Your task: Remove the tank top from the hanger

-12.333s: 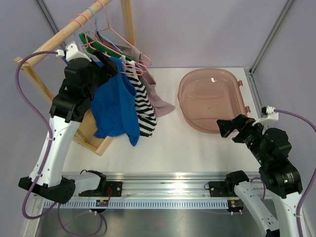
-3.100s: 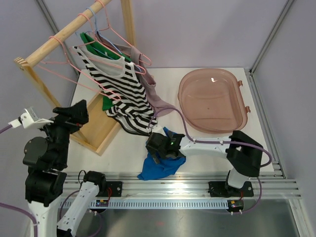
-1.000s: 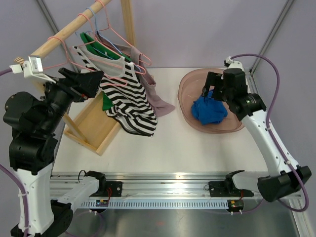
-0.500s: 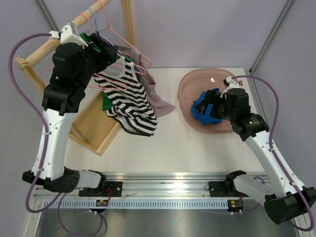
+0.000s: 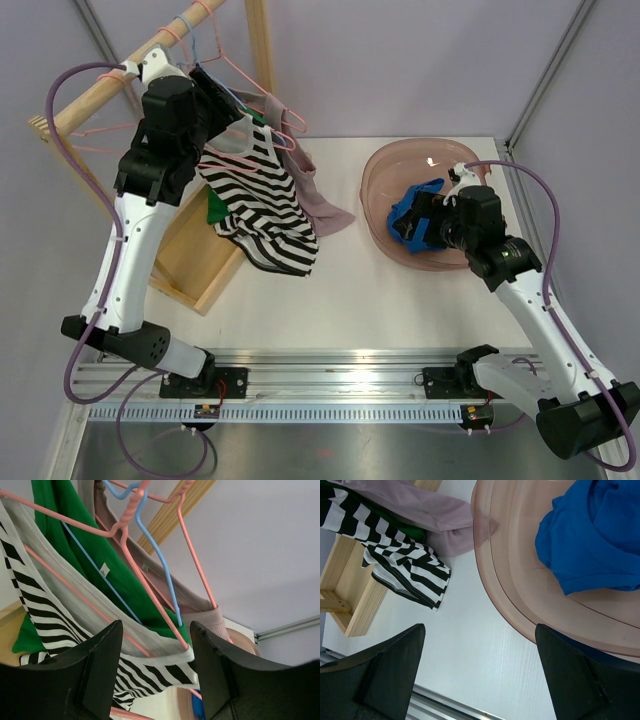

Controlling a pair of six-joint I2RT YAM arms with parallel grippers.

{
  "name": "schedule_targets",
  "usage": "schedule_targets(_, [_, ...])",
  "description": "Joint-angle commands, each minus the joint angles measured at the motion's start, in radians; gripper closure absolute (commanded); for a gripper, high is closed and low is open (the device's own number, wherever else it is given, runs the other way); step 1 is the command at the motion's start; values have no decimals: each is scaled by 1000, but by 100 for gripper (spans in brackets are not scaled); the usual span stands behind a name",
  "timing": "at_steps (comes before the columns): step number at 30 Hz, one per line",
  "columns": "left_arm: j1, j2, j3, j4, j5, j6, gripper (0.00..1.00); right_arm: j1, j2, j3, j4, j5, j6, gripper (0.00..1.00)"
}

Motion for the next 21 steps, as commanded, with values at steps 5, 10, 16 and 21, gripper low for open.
schedule_targets(5, [-5,77,49,54,-74,7,54,0,-5,-13,64,-51,4,2])
schedule_targets(10, [-5,60,18,69,-102,-3,74,0,-6,-13,55,-51,-9,2])
schedule_targets(16, [-6,-36,-84,130,-131,-35,100,-2,-8,-14,55,-49,-13,2])
schedule_targets(21, [-8,-96,-117,181,-161,-44,100,0,-8,-13,57,-58,-13,2])
